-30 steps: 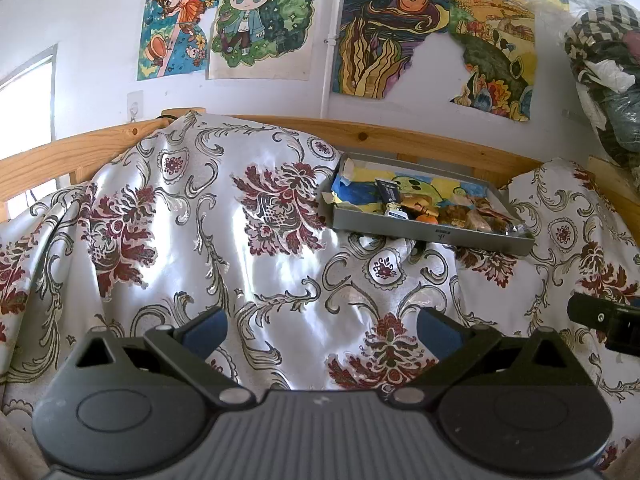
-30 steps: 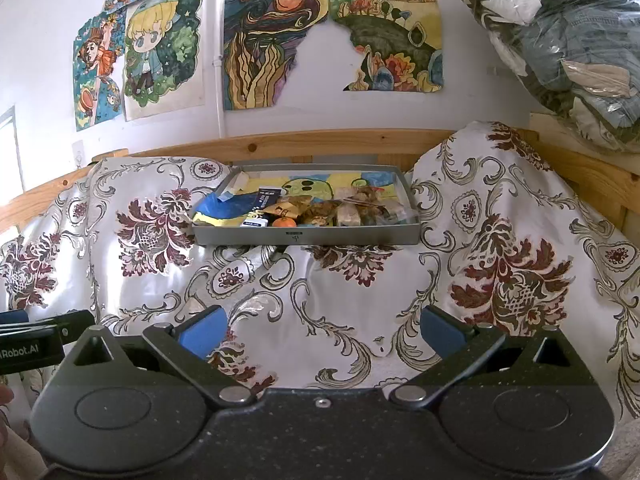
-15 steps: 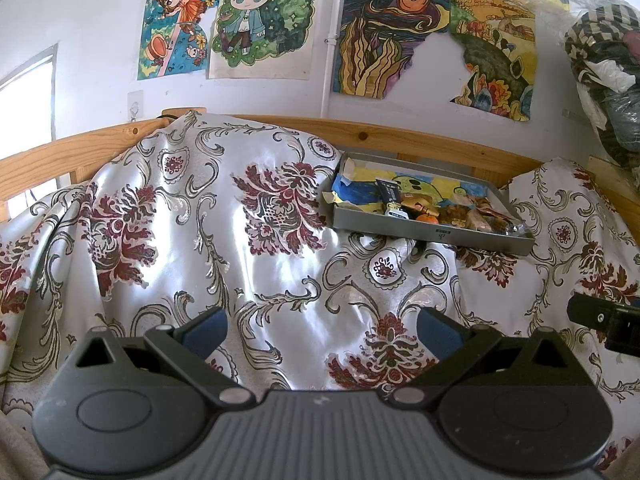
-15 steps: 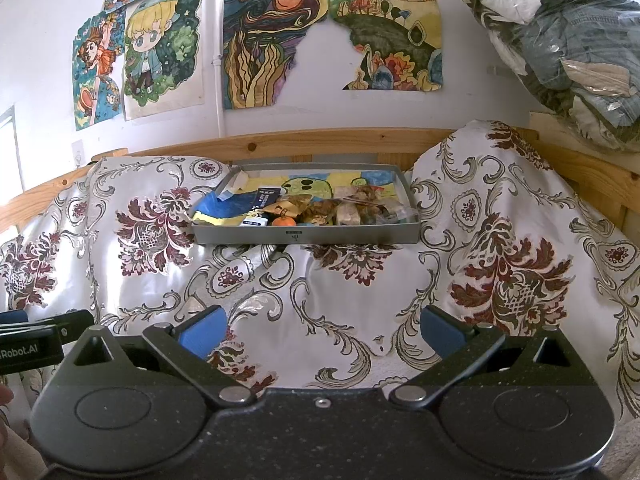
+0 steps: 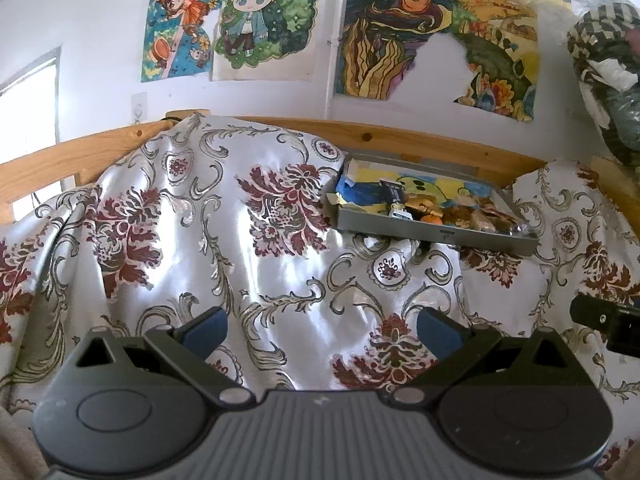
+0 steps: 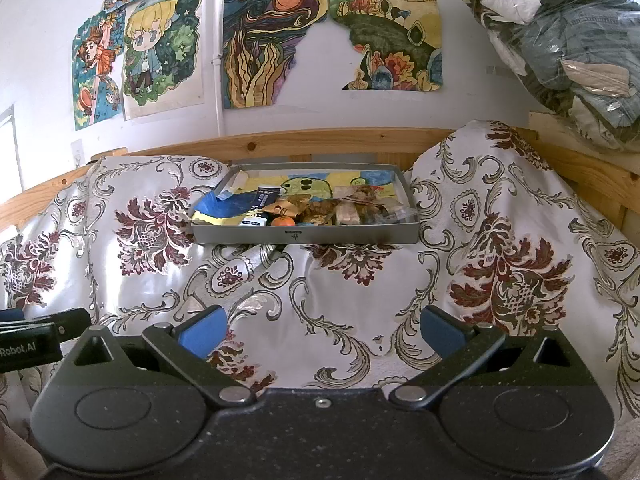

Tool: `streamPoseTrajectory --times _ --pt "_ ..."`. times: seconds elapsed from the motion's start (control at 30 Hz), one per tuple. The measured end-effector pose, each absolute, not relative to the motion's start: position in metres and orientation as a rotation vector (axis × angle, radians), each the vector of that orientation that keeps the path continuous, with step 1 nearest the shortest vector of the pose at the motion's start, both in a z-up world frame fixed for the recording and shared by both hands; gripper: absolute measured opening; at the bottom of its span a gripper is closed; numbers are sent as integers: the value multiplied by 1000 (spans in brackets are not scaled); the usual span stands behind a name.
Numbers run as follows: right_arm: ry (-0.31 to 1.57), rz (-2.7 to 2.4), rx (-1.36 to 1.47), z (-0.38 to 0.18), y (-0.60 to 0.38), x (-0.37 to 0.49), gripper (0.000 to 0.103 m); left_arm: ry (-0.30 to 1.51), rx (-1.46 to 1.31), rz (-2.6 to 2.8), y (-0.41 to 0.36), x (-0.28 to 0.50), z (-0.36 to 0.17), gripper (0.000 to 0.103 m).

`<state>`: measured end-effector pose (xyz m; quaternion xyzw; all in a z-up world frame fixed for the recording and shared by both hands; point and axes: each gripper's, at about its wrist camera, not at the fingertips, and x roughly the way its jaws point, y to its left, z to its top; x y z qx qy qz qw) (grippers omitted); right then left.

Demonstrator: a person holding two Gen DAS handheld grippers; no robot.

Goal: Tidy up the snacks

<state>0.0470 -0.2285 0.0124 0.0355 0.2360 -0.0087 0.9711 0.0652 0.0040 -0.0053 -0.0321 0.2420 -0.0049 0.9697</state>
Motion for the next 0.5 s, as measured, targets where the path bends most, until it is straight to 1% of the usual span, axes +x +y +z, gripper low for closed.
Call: streamPoseTrajectory --times 0.5 --pt "477 -18 71 12 -228 47 102 495 -53 5 2 64 -4 103"
